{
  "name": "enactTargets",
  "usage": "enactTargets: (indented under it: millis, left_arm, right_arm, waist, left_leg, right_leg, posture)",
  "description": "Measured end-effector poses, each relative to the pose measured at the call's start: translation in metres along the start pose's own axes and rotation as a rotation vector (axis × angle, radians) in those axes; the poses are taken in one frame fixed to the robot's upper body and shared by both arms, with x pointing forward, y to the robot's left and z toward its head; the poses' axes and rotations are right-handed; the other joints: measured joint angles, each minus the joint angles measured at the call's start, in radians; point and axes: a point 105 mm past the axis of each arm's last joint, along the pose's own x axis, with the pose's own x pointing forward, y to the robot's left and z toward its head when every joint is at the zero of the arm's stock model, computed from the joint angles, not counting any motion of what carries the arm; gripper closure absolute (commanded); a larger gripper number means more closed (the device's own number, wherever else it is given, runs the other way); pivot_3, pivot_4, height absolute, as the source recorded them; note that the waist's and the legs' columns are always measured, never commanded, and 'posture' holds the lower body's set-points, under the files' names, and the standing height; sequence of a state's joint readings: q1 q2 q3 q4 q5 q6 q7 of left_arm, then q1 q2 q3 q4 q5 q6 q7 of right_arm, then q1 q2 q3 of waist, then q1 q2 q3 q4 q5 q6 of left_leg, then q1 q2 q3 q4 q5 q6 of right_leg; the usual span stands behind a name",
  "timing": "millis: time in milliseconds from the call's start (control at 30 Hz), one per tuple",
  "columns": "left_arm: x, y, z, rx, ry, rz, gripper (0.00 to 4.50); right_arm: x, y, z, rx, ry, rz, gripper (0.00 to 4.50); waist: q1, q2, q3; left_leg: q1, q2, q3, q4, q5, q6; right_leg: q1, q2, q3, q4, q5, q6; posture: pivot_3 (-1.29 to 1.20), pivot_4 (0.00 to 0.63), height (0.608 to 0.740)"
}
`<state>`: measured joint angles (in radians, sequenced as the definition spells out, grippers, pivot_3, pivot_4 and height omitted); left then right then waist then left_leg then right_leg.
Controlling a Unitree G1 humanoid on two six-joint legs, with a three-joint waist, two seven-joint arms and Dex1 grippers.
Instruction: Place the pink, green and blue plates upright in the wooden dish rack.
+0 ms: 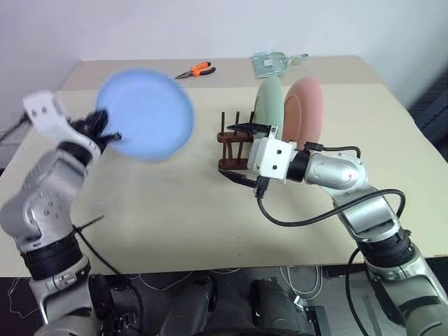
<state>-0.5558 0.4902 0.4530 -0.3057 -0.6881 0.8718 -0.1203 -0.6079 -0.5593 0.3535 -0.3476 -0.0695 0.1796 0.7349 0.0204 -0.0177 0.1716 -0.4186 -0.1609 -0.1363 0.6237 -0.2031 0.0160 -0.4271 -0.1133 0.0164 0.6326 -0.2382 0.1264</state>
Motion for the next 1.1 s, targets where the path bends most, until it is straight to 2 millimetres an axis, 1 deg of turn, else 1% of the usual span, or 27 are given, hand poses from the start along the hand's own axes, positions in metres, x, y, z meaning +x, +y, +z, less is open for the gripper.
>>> enactTargets:
  millis: [100,167,200,300,367,467,500,533,567,600,633,667,700,733,767,800,833,900,933,1000,1033,1100]
  left_arm:
    - [0.008,-0.028,0.002,0.052,0.032,-0.12,4.43]
    - [0.01,-0.041,-0.001,0.06,0.054,-0.177,4.43]
    - [0.01,-0.045,-0.002,0.062,0.061,-0.189,4.43]
    - [0.012,-0.054,0.0,0.029,0.046,-0.223,4.5]
    - [0.012,-0.057,-0.001,0.018,0.044,-0.231,4.5]
    - [0.012,-0.057,-0.003,0.01,0.053,-0.224,4.5]
    - [0.012,-0.056,-0.003,0.007,0.051,-0.217,4.5]
    - [0.011,-0.054,-0.002,0.003,0.049,-0.206,4.5]
    - [0.011,-0.052,-0.002,-0.011,0.043,-0.201,4.5]
    - [0.011,-0.051,-0.003,-0.027,0.037,-0.198,4.5]
    - [0.011,-0.052,-0.003,-0.042,0.028,-0.2,3.78]
    - [0.011,-0.054,-0.002,-0.056,0.017,-0.206,3.49]
    - [0.013,-0.053,0.0,-0.083,-0.008,-0.193,3.04]
    - [0.015,-0.051,0.007,-0.116,-0.055,-0.17,2.51]
    - [0.017,-0.044,0.016,-0.127,-0.102,-0.135,2.51]
    - [0.018,-0.033,0.028,-0.115,-0.156,-0.079,2.51]
    - [0.017,-0.018,0.037,-0.078,-0.201,-0.009,2.51]
    - [0.012,0.018,0.046,0.016,-0.246,0.147,2.51]
    - [0.008,0.036,0.047,0.073,-0.255,0.229,2.51]
    - [0.0,0.062,0.038,0.159,-0.228,0.334,2.51]
    - [-0.005,0.072,0.03,0.214,-0.205,0.361,2.51]
    - [-0.012,0.081,0.007,0.298,-0.134,0.357,2.51]
  right_arm:
    - [0.016,0.002,-0.007,-0.12,0.036,-0.007,0.0]
    - [0.026,-0.001,-0.013,-0.171,0.06,-0.034,0.0]
    - [0.029,-0.002,-0.014,-0.184,0.064,-0.043,0.0]
    - [0.039,0.001,-0.019,-0.24,0.073,-0.042,0.81]
    - [0.042,0.008,-0.023,-0.264,0.08,-0.02,1.73]
    - [0.042,0.008,-0.023,-0.291,0.082,-0.023,3.31]
    - [0.042,0.008,-0.023,-0.299,0.08,-0.023,3.72]
    - [0.041,0.009,-0.023,-0.306,0.076,-0.029,4.24]
    - [0.041,0.01,-0.022,-0.321,0.068,-0.03,4.46]
    - [0.041,0.011,-0.021,-0.33,0.06,-0.03,4.46]
    - [0.04,0.012,-0.021,-0.335,0.057,-0.033,4.5]
    - [0.041,0.012,-0.019,-0.338,0.048,-0.034,4.5]
    - [0.041,0.012,-0.017,-0.343,0.035,-0.047,4.5]
    - [0.042,0.011,-0.016,-0.346,0.033,-0.057,4.5]
    - [0.042,0.012,-0.016,-0.345,0.029,-0.06,4.5]
    - [0.043,0.013,-0.014,-0.342,0.019,-0.064,4.5]
    - [0.043,0.015,-0.014,-0.337,0.013,-0.067,4.5]
    - [0.041,0.014,-0.014,-0.309,0.002,-0.093,4.5]
    - [0.04,0.012,-0.013,-0.284,-0.01,-0.111,4.5]
    - [0.036,0.005,-0.008,-0.231,-0.04,-0.156,4.5]
    - [0.034,0.0,-0.001,-0.158,-0.08,-0.194,4.5]
    - [0.028,-0.011,0.015,-0.008,-0.177,-0.266,4.5]
  waist:
    - [-0.014,0.0,0.0]
    - [-0.02,0.0,0.0]
    - [-0.021,0.0,0.0]
    - [-0.028,0.0,0.0]
    - [-0.03,0.0,0.0]
    - [-0.031,0.0,0.0]
    - [-0.031,0.0,0.0]
    - [-0.031,0.0,0.0]
    - [-0.031,0.0,0.0]
    - [-0.031,0.0,0.0]
    - [-0.031,0.0,0.0]
    - [-0.031,0.0,0.0]
    - [-0.031,0.0,0.0]
    - [-0.03,-0.001,0.0]
    - [-0.03,-0.001,0.001]
    - [-0.031,-0.001,0.001]
    - [-0.035,-0.001,0.001]
    - [-0.038,-0.001,0.0]
    - [-0.036,-0.001,0.0]
    - [-0.032,-0.001,0.0]
    - [-0.032,-0.001,0.0]
    - [-0.031,-0.001,0.0]
  left_leg:
    - [0.0,0.0,0.0,0.0,0.001,-0.001]
    - [0.0,0.0,0.0,-0.001,0.002,-0.002]
    - [0.0,0.001,0.0,-0.001,0.002,-0.002]
    - [0.0,0.001,-0.001,-0.002,0.002,-0.003]
    - [0.0,0.001,-0.001,-0.002,0.002,-0.003]
    - [0.0,0.001,-0.001,-0.002,0.002,-0.003]
    - [0.0,0.001,-0.001,-0.002,0.002,-0.003]
    - [0.0,0.001,-0.001,-0.002,0.002,-0.003]
    - [0.0,0.001,-0.001,-0.002,0.002,-0.003]
    - [0.0,0.001,-0.001,-0.002,0.002,-0.003]
    - [0.0,0.001,-0.001,-0.002,0.002,-0.003]
    - [0.0,0.001,-0.001,-0.001,0.002,-0.003]
    - [0.0,0.001,-0.001,-0.001,0.002,-0.003]
    - [0.0,0.001,-0.001,-0.001,0.002,-0.004]
    - [0.0,0.001,-0.002,-0.001,0.003,-0.004]
    - [0.0,0.001,-0.001,-0.001,0.003,-0.004]
    - [0.001,0.001,0.0,-0.002,0.003,-0.004]
    - [0.004,0.001,0.001,-0.006,0.004,-0.004]
    - [0.005,0.001,0.001,-0.007,0.004,-0.004]
    - [0.005,0.001,0.001,-0.008,0.004,-0.003]
    - [0.005,0.001,0.0,-0.009,0.004,-0.003]
    - [0.005,0.001,0.0,-0.009,0.004,-0.003]
  right_leg:
    - [-0.001,0.001,0.0,0.001,0.0,0.0]
    - [-0.002,0.001,0.001,0.002,0.0,0.0]
    - [-0.002,0.001,0.001,0.002,0.0,0.0]
    - [-0.002,0.003,0.001,0.002,0.0,0.0]
    - [-0.002,0.003,0.001,0.002,0.0,0.0]
    - [-0.002,0.003,0.001,0.002,0.0,0.0]
    - [-0.002,0.003,0.001,0.002,0.0,0.0]
    - [-0.002,0.003,0.001,0.002,0.0,0.0]
    - [-0.002,0.003,0.001,0.002,0.0,0.0]
    - [-0.002,0.004,0.001,0.002,0.0,0.0]
    - [-0.002,0.004,0.001,0.002,0.0,0.0]
    - [-0.002,0.004,0.001,0.002,0.0,0.0]
    - [-0.002,0.004,0.001,0.002,0.0,0.0]
    - [-0.001,0.004,0.001,0.002,0.0,0.0]
    - [-0.001,0.004,0.001,0.002,0.0,0.0]
    - [-0.001,0.004,0.001,0.002,0.0,0.0]
    - [-0.002,0.004,0.002,0.003,0.0,-0.001]
    - [-0.002,0.004,0.004,0.003,0.0,-0.001]
    - [-0.002,0.004,0.004,0.003,0.0,-0.001]
    - [-0.002,0.005,0.004,0.003,0.0,-0.001]
    - [-0.001,0.005,0.005,0.002,0.0,-0.001]
    - [-0.001,0.005,0.005,0.002,0.0,-0.001]
  posture:
    - [0.0,0.15,0.719]
    - [0.0,0.15,0.719]
    - [0.0,0.15,0.719]
    - [0.0,0.15,0.719]
    - [0.0,0.15,0.719]
    - [0.0,0.15,0.719]
    - [0.0,0.15,0.719]
    - [0.0,0.15,0.719]
    - [0.0,0.15,0.719]
    - [0.0,0.15,0.719]
    - [0.0,0.15,0.719]
    - [0.0,0.15,0.719]
    - [0.0,0.15,0.719]
    - [0.0,0.15,0.719]
    - [0.0,0.15,0.719]
    - [0.0,0.15,0.719]
    - [0.0,0.15,0.719]
    - [0.0,0.15,0.719]
    - [0.0,0.15,0.719]
    - [0.0,0.15,0.719]
    - [0.0,0.15,0.719]
    - [0.0,0.15,0.719]
